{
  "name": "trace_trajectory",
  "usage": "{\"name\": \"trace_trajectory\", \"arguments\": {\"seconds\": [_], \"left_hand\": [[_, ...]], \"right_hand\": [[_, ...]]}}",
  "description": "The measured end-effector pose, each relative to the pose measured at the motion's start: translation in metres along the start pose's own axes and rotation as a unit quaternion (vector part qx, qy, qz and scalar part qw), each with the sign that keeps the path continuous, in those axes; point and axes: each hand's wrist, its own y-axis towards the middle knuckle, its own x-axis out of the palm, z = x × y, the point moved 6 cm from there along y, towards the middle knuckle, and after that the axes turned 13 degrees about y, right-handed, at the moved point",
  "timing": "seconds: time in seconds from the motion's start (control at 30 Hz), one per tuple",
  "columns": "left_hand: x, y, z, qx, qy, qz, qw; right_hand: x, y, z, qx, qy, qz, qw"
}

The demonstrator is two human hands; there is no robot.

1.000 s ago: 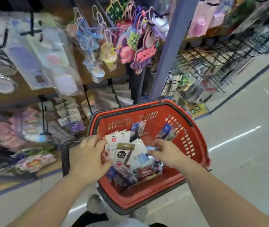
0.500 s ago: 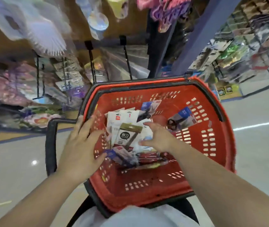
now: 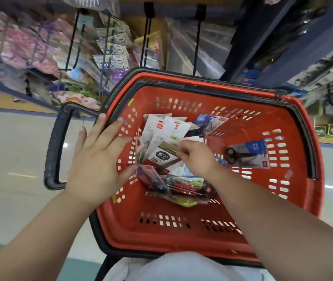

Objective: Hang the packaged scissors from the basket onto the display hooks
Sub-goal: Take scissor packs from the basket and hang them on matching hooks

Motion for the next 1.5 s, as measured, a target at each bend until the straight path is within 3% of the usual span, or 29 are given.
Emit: {"name": "trace_trajectory", "arguments": {"seconds": [0.17,0.4,0.5,0.57,0.67,0.77,0.87,0.93,1.07,1.3,1.5], "left_hand": [[-0.014,0.000,0.032,-0.019,-0.091,0.045,0.995],[-0.018,0.025,0.059,-0.119,-0.273,-0.111,0.948],[-0.021,0.029,0.054,-0.150,-0.329,-0.110,0.926],[-0.033,0.023,0.048,-0.155,-0.316,-0.079,0.933],[-0.054,0.005,0.034,-0.174,-0.292,-0.039,0.940],[-0.062,-0.020,0.004,-0.268,-0.310,-0.018,0.912],[-0.064,-0.041,-0.016,-0.321,-0.370,0.000,0.872],[-0.064,-0.051,-0.022,-0.335,-0.403,-0.001,0.852],[-0.061,-0.062,-0.022,-0.344,-0.422,0.001,0.839],[-0.058,-0.048,0.002,-0.326,-0.432,-0.006,0.841],[-0.046,-0.012,0.034,-0.287,-0.416,-0.020,0.862]], "right_hand": [[-0.055,-0.032,-0.030,-0.068,0.074,0.043,0.994],[-0.116,-0.064,-0.109,-0.126,0.162,-0.010,0.979],[-0.118,-0.063,-0.119,-0.139,0.229,0.000,0.963],[-0.110,-0.056,-0.113,-0.124,0.319,0.024,0.939],[-0.067,-0.036,-0.073,0.003,0.396,0.018,0.918],[0.001,-0.018,-0.024,0.110,0.235,-0.080,0.962],[0.059,-0.015,-0.006,0.130,0.112,-0.169,0.971],[0.083,-0.011,-0.004,0.104,0.057,-0.173,0.978],[0.098,-0.004,0.001,0.064,-0.021,-0.104,0.992],[-0.019,-0.015,-0.018,-0.019,0.121,-0.047,0.991],[-0.118,-0.064,-0.059,-0.041,0.370,-0.004,0.928]]}}
